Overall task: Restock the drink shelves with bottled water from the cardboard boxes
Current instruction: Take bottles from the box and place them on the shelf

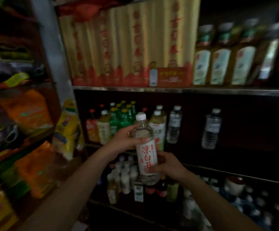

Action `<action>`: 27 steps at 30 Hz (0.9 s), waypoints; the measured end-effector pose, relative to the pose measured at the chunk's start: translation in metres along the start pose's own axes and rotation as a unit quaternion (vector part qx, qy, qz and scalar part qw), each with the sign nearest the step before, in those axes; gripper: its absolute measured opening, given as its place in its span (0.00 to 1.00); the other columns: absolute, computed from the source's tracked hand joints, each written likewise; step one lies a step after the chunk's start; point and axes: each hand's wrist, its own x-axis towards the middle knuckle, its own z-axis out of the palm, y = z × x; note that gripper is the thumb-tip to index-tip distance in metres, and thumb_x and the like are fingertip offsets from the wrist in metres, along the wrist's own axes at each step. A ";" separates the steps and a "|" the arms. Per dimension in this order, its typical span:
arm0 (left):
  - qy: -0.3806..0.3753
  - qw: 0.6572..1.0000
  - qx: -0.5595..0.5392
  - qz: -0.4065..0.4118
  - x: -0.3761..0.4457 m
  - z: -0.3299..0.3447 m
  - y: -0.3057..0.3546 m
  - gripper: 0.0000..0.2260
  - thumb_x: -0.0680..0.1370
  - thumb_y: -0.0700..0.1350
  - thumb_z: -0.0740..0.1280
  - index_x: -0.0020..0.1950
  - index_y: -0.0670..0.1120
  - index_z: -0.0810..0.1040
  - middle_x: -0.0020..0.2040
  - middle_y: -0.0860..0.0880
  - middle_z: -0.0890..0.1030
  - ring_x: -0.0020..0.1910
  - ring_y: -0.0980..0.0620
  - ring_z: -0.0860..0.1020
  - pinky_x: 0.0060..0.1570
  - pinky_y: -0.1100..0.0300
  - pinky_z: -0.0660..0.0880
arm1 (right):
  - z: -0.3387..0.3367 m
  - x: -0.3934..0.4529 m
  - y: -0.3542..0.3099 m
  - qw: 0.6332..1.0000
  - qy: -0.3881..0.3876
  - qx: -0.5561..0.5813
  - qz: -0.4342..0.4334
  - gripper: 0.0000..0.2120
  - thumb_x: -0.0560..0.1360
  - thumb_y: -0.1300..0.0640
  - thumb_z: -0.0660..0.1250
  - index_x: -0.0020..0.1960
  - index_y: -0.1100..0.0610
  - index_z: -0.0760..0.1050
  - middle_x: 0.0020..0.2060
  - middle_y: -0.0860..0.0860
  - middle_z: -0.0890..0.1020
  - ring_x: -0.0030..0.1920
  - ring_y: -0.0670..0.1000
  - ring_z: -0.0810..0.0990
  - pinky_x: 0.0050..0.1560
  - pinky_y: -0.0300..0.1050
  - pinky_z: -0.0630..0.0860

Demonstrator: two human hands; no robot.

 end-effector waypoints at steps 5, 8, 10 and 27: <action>-0.058 0.994 0.032 0.091 0.055 0.089 0.024 0.17 0.68 0.42 0.76 0.53 0.55 0.79 0.49 0.58 0.82 0.47 0.64 0.80 0.46 0.64 0.78 | -0.098 -0.018 0.025 0.997 0.080 0.004 0.009 0.27 0.59 0.58 0.82 0.57 0.56 0.79 0.49 0.49 0.85 0.50 0.48 0.84 0.56 0.50 0.80; -0.090 0.989 0.012 0.115 0.080 0.142 0.031 0.18 0.68 0.41 0.77 0.53 0.56 0.79 0.48 0.56 0.84 0.47 0.61 0.81 0.42 0.65 0.76 | -0.146 -0.040 0.040 0.992 0.122 0.012 0.013 0.30 0.59 0.57 0.82 0.59 0.56 0.78 0.50 0.49 0.85 0.51 0.48 0.84 0.55 0.49 0.80; -0.114 0.985 0.020 0.127 0.096 0.178 0.034 0.20 0.65 0.47 0.79 0.53 0.58 0.79 0.51 0.56 0.84 0.51 0.58 0.81 0.46 0.61 0.77 | -0.177 -0.054 0.053 0.988 0.151 0.021 0.015 0.30 0.60 0.58 0.82 0.59 0.56 0.77 0.51 0.50 0.85 0.51 0.48 0.84 0.54 0.47 0.80; -0.283 0.950 -0.024 0.126 0.175 0.450 0.010 0.18 0.66 0.41 0.78 0.52 0.53 0.79 0.51 0.51 0.83 0.49 0.54 0.82 0.50 0.58 0.79 | -0.346 -0.151 0.174 0.910 0.403 -0.042 0.090 0.19 0.57 0.54 0.81 0.45 0.48 0.79 0.41 0.48 0.86 0.44 0.48 0.84 0.48 0.46 0.81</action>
